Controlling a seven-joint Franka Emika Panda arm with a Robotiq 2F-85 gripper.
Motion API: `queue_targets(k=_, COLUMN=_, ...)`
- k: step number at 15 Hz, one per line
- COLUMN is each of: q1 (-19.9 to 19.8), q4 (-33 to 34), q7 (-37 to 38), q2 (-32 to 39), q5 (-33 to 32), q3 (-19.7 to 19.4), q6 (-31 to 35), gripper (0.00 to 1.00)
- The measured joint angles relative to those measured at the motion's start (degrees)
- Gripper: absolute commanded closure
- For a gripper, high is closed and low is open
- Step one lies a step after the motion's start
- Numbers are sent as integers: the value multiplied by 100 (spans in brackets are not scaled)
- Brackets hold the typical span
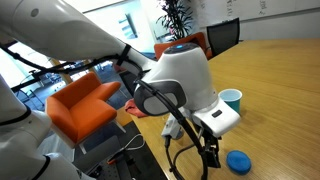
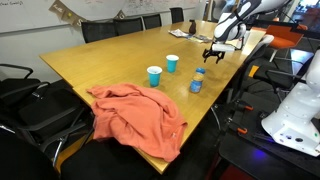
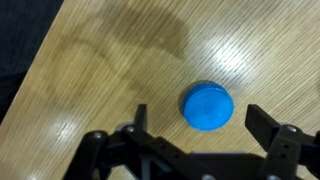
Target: Take the blue lid from the table and put it on the peanut butter bottle
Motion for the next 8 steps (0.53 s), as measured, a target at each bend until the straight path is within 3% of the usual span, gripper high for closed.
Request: queue_targets(k=8, q1=4, q4=626, q7=-48, q2=908, q5=902, q3=37, q6=37, gripper=0)
